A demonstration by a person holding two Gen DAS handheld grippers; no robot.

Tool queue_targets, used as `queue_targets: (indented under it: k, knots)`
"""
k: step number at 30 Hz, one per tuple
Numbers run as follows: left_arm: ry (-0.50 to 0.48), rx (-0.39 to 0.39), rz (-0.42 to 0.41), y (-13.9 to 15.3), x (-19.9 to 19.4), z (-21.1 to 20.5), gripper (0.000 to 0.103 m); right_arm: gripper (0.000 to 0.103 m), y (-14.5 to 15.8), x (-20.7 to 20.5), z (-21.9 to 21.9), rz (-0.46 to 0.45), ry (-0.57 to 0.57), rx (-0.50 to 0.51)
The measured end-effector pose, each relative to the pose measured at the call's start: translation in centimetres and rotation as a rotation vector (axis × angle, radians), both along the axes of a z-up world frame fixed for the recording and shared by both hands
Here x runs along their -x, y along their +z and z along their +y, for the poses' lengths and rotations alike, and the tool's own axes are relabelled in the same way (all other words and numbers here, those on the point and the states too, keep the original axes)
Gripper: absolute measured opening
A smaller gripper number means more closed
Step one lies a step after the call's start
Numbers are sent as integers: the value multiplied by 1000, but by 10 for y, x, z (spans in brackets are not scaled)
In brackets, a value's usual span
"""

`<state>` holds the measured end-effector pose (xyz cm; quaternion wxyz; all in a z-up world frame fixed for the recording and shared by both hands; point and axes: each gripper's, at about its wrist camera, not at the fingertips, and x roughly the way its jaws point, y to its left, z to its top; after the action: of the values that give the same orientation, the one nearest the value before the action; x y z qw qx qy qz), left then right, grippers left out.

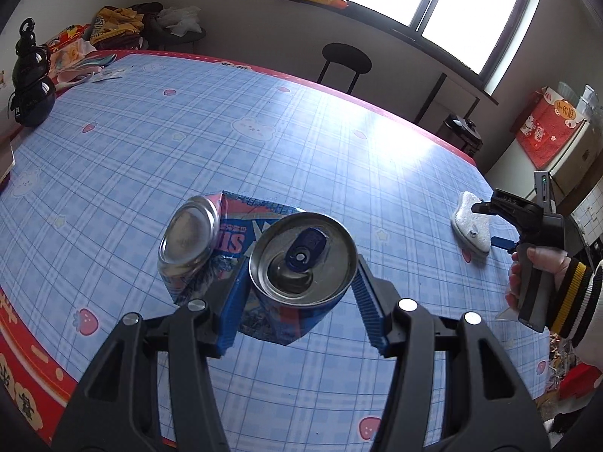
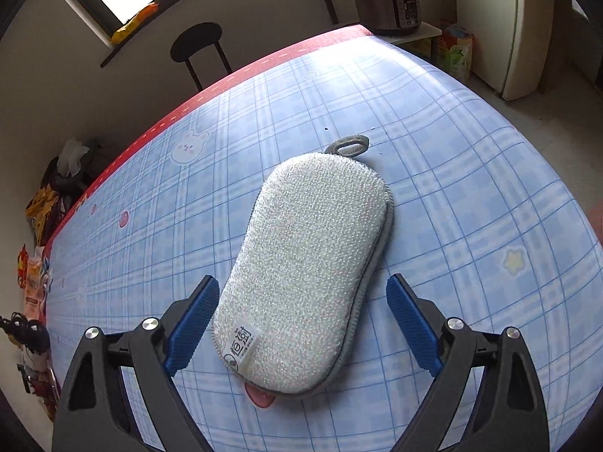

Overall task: Collect trash
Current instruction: 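Grasp the white-grey sponge with the right gripper while the left gripper holds the can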

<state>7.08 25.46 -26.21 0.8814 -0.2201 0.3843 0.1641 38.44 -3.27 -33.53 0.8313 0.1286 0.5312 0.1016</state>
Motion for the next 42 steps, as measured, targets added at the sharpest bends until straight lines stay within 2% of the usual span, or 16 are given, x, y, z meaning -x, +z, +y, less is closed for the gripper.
queue_targets:
  k: [2, 7, 10, 16, 19, 21, 24, 27, 31, 33, 40, 41, 42]
  knots:
    - [1, 2, 1, 0, 1, 2, 55, 93, -2, -2, 10, -12, -12, 39]
    - [-16, 6, -1, 1, 0, 2, 55, 99, -10, -1, 37, -25, 18, 211]
    - [-25, 12, -4, 1, -1, 3, 55, 96, -10, 1, 38, -27, 15, 221]
    - [-30, 28, -12, 0, -5, 7, 55, 84, -4, 8, 31, -7, 68, 183]
    - [-51, 28, -21, 2, -11, 6, 55, 73, 1, 21, 23, 8, 120, 126]
    - [-69, 27, -24, 4, -16, 2, 55, 54, 6, 29, 18, 15, 143, 79]
    - [-93, 34, -24, 6, -22, -5, 55, 36, 16, 39, 12, 19, 172, 29]
    - [-117, 41, -25, 7, -28, -14, 55, 25, 28, 46, 8, 9, 205, -20]
    - [-150, 46, -28, 9, -37, -27, 55, 16, 37, 52, 5, 5, 247, -74]
    - [-166, 49, -26, 9, -40, -32, 55, 4, 39, 53, 6, 12, 263, -98]
    - [-208, 51, -11, 6, -57, -42, 55, 6, 35, 55, 17, 49, 286, -129]
    - [-205, 52, -15, 7, -58, -41, 55, 13, 33, 53, 18, 55, 279, -134]
    - [-204, 53, -16, 7, -59, -40, 55, 39, 31, 52, 19, 60, 270, -123]
